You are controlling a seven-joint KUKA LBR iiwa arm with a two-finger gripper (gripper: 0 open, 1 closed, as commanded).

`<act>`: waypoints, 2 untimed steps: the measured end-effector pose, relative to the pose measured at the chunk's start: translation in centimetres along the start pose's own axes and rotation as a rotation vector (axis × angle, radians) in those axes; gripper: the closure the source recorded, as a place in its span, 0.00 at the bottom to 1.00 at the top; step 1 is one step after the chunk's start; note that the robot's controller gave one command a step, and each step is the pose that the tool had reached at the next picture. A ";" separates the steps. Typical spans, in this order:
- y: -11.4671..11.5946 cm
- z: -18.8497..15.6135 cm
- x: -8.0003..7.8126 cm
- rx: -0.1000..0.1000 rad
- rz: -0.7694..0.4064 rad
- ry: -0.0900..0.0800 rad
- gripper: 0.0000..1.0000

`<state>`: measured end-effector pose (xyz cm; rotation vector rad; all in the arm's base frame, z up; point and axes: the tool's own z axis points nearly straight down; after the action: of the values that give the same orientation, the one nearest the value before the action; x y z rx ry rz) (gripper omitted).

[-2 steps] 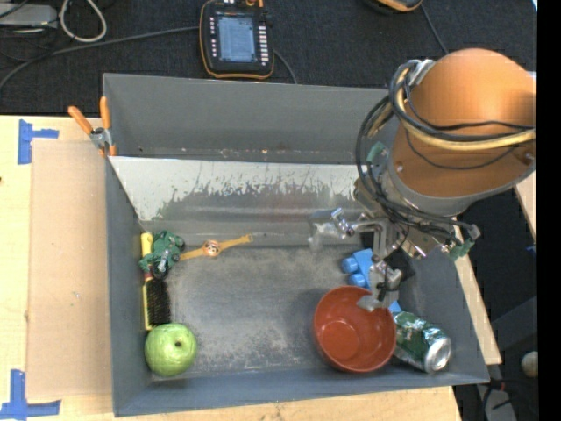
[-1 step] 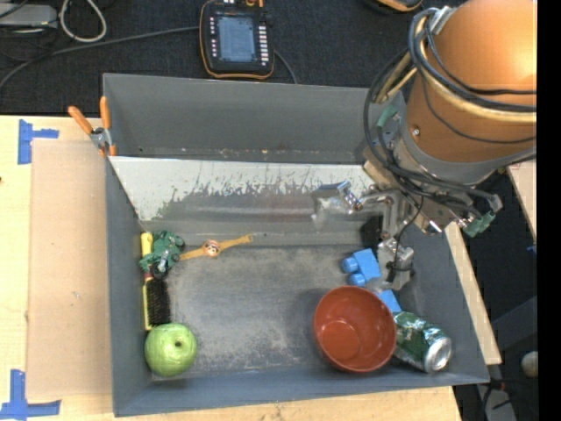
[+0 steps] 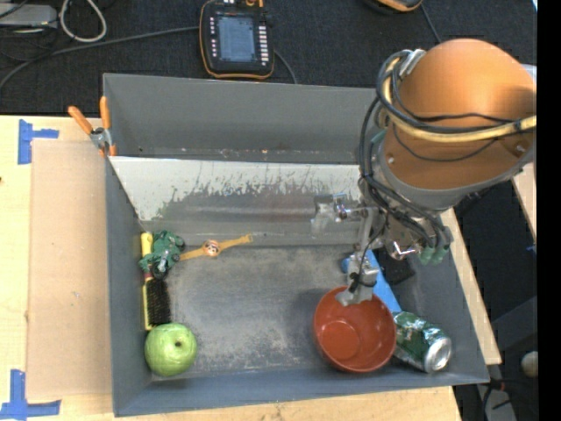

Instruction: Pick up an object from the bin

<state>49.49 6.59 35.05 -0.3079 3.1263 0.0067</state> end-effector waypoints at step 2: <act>1.2 8.0 0.8 -0.001 -0.285 -0.004 0.00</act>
Offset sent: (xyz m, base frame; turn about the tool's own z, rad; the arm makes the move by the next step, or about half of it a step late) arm -0.0163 0.0022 -0.1495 -0.1225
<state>48.43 7.62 27.09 -0.7482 3.0467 0.0080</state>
